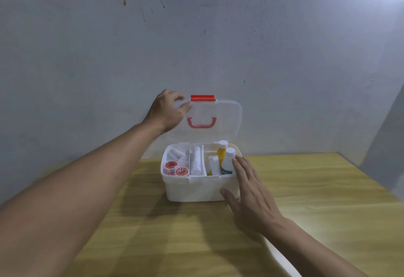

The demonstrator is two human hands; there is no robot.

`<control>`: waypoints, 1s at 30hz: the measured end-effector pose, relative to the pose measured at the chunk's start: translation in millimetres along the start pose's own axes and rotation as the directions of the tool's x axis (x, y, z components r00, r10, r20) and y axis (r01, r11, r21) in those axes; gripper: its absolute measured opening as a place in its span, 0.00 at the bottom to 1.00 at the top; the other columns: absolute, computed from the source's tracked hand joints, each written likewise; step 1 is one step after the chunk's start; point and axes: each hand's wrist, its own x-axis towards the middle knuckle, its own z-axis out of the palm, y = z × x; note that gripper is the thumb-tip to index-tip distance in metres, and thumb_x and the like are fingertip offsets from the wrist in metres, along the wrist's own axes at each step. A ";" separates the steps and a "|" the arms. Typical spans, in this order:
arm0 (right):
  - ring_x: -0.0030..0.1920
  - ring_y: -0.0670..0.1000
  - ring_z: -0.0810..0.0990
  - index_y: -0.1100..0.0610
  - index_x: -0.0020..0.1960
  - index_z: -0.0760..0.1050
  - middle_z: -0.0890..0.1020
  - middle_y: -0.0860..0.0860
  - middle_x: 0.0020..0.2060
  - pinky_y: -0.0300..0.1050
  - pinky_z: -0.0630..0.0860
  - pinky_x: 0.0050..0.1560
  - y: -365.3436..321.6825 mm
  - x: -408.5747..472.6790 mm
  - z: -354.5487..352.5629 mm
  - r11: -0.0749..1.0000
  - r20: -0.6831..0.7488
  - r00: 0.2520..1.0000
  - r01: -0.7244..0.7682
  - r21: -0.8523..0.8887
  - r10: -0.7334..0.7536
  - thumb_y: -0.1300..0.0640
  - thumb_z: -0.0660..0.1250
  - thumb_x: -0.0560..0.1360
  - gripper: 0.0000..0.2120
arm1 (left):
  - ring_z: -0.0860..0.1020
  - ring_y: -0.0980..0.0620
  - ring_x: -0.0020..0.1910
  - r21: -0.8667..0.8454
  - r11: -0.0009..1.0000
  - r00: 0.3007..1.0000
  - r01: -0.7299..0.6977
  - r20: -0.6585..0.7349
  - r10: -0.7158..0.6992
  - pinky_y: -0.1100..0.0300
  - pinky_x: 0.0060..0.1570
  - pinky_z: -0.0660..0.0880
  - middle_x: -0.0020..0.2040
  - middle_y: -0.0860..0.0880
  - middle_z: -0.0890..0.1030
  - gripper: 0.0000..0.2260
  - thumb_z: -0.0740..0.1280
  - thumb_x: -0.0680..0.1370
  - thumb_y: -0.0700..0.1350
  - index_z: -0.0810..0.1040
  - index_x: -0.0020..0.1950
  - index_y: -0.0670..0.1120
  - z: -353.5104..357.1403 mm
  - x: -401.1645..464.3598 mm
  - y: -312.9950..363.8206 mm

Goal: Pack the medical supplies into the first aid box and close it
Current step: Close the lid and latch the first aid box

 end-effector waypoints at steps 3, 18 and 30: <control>0.77 0.48 0.54 0.57 0.77 0.53 0.56 0.50 0.77 0.38 0.53 0.73 -1.8 1.5 -7.8 0.997 -0.032 0.999 -0.002 0.072 0.004 0.49 0.65 0.76 0.36 | 0.74 0.48 0.63 -0.095 0.995 1.000 -0.020 0.004 0.020 0.60 0.57 0.67 0.62 0.45 0.77 0.14 0.65 0.78 0.49 0.74 0.60 0.43 -3.6 -27.9 1.1; 0.73 0.51 0.65 0.53 0.73 0.66 0.67 0.52 0.73 0.48 0.63 0.72 -15.1 16.5 -27.4 0.945 -0.079 0.985 -0.122 0.302 0.153 0.52 0.63 0.79 0.23 | 0.60 0.60 0.73 -0.094 0.988 0.984 -0.122 0.118 0.132 0.60 0.72 0.63 0.72 0.50 0.70 0.31 0.76 0.69 0.41 0.70 0.71 0.43 22.6 -143.0 -32.4; 0.74 0.55 0.63 0.51 0.61 0.76 0.72 0.54 0.69 0.58 0.66 0.69 -31.9 13.3 -17.8 0.977 -0.142 0.978 0.170 0.125 -0.152 0.65 0.65 0.72 0.20 | 0.60 0.57 0.75 -0.076 0.992 0.989 -0.100 0.099 0.107 0.52 0.72 0.65 0.72 0.49 0.70 0.30 0.75 0.70 0.43 0.70 0.71 0.43 26.1 -143.6 -35.5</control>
